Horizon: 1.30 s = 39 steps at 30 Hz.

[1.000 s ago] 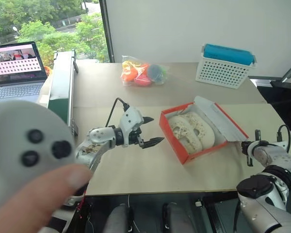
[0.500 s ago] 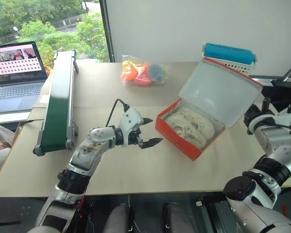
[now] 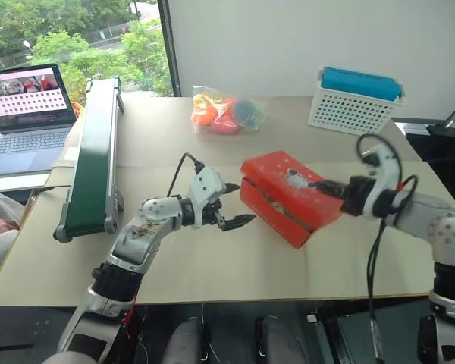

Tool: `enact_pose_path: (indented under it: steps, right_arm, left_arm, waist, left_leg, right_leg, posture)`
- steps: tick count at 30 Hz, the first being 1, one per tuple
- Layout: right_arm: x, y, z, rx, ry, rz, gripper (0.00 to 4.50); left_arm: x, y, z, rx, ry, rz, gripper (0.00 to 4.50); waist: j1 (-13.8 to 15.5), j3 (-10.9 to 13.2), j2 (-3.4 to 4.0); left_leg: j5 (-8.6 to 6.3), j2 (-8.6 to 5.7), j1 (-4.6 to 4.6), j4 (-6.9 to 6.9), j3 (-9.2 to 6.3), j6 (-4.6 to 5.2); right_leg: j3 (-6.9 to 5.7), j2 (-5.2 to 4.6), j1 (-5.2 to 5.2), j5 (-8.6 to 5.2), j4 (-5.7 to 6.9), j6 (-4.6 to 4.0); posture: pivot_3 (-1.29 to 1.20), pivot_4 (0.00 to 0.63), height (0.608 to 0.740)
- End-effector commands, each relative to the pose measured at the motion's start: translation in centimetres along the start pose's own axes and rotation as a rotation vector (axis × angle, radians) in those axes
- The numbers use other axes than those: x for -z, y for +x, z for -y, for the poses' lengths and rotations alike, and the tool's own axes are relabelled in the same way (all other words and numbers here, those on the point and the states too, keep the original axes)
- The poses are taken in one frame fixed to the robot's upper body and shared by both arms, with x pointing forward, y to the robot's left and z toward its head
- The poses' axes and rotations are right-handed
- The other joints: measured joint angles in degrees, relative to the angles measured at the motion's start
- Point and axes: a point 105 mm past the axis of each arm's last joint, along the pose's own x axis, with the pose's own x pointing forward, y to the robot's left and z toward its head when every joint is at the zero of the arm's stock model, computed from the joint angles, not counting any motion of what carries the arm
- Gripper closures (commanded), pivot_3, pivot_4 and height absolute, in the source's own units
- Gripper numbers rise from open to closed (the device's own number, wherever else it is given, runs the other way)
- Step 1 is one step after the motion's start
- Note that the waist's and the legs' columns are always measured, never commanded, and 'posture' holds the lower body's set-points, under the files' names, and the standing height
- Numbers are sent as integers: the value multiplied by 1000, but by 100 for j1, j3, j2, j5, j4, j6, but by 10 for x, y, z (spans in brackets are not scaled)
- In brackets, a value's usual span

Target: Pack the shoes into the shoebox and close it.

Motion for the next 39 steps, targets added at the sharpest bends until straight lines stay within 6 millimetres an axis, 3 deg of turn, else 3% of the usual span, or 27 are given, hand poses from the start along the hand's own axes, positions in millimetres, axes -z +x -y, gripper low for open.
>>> enact_pose_path:
  steps: [1,7,14,19,24,30,33,37,39]
  right_arm:
    - [1,5,14,93,-72,-56,4463]
    - [-9,36,13,137,-100,-50,4463]
    - [-19,61,-28,14,-187,-50,4463]
    - [-9,74,-46,-30,-229,-96,4463]
    - [14,82,-34,21,-211,-167,4463]
    - [18,76,-8,132,-157,-149,4463]
    - [8,69,-5,145,-159,-96,4463]
    - [-47,38,-28,39,-146,188,4463]
    - [-64,21,-40,2,-173,295,4463]
  left_arm:
    - [-14,0,-1,-5,56,37,0]
    - [-14,1,-2,-14,55,40,0]
    - [-14,0,-2,-30,57,38,0]
    - [-15,-1,-3,-45,55,37,0]
    - [-14,-1,-4,-53,54,35,0]
    - [-11,-3,-11,-110,39,32,0]
    - [-11,-5,-16,-162,29,47,0]
    - [-17,-18,-37,-330,-24,103,0]
    - [-18,-27,-50,-423,-37,122,0]
  waist:
    - [21,1,-1]
    - [34,4,-8]
    - [38,4,-8]
    - [36,4,-8]
    - [36,3,-9]
    - [38,-1,-14]
    - [63,-2,-15]
    - [121,1,-16]
    - [122,7,-14]
  left_leg:
    - [0,0,-1,0,0,0]
    - [0,0,-1,0,0,0]
    - [0,0,-2,3,-1,0]
    - [0,0,-2,4,-2,0]
    - [0,-1,-2,5,-2,0]
    - [0,0,10,7,-4,-1]
    - [0,-1,13,8,-5,-1]
    - [0,-2,0,9,-6,-1]
    - [0,-5,-13,8,-5,0]
  right_leg:
    - [0,0,-1,0,-1,0]
    - [-4,1,0,1,-5,0]
    - [-6,1,-1,2,1,-1]
    - [-8,-1,-1,2,4,-2]
    - [-9,-1,-1,2,8,-2]
    - [-10,-1,9,2,13,-3]
    - [-10,-1,14,2,12,-2]
    - [-12,-5,4,3,10,-2]
    - [-11,-8,-11,3,14,-2]
  posture:
    - [0,150,699]
    - [0,150,699]
    - [0,150,699]
    - [0,150,699]
    - [0,150,699]
    - [0,150,699]
    - [0,150,699]
    - [0,150,699]
    - [0,150,699]
